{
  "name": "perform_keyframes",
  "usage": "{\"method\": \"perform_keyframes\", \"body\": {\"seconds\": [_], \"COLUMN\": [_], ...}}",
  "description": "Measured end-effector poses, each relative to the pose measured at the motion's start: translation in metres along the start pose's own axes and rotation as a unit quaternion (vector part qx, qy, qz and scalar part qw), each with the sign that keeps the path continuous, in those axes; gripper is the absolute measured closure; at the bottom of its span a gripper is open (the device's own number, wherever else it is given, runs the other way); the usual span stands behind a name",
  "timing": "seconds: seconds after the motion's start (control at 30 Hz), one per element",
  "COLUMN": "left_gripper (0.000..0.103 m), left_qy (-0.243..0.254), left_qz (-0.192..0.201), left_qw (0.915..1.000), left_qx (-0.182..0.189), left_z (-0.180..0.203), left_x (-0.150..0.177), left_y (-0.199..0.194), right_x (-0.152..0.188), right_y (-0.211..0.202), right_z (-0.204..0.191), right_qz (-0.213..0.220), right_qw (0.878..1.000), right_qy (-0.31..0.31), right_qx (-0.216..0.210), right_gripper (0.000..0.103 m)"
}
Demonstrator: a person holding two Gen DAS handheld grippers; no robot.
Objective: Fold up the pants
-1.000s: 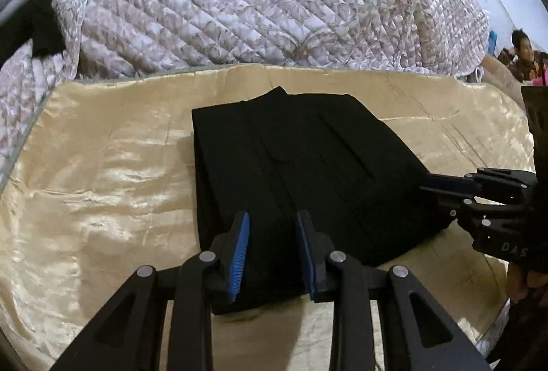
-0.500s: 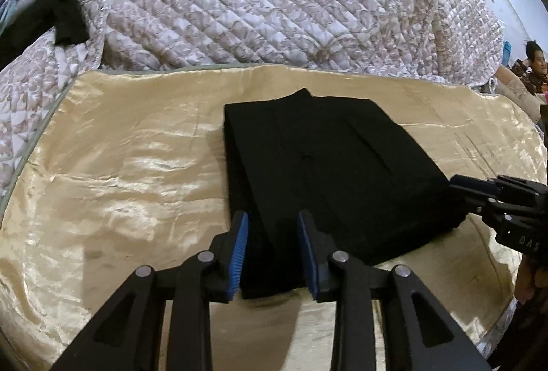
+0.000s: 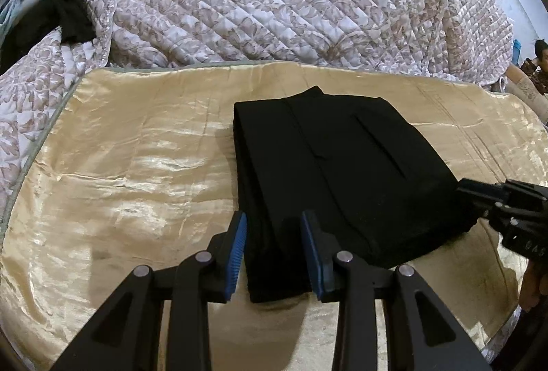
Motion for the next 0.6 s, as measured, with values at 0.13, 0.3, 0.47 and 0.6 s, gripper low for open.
{"method": "perform_keyframes", "body": {"seconds": [0.13, 0.3, 0.47, 0.6], "left_gripper": [0.066, 0.067, 0.067, 0.067], "left_qy": [-0.008, -0.017, -0.014, -0.014], "left_qz": [-0.003, 0.003, 0.01, 0.01], "left_qw": [0.9999, 0.9997, 0.9996, 0.9996], "left_qx": [-0.008, -0.017, -0.024, -0.022], "left_z": [-0.003, -0.005, -0.002, 0.002], "left_x": [-0.002, -0.003, 0.002, 0.005], "left_y": [-0.002, -0.012, -0.02, -0.026], "right_x": [-0.004, -0.003, -0.004, -0.001], "right_y": [-0.007, -0.01, -0.019, -0.025], "right_z": [0.004, 0.005, 0.002, -0.002], "right_qz": [0.013, 0.017, 0.027, 0.031], "right_qw": [1.0, 1.0, 1.0, 0.999], "right_qy": [0.009, 0.009, 0.009, 0.008], "right_qx": [0.003, 0.005, 0.002, -0.001], "right_gripper": [0.078, 0.078, 0.078, 0.078]}}
Point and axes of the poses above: each gripper's, at about its wrist camera, not at the fingertips, and y roughly the way its jaws point, z to its right, x to its underside, the point moved 6 cm from there along y, roughly the way its jaws point
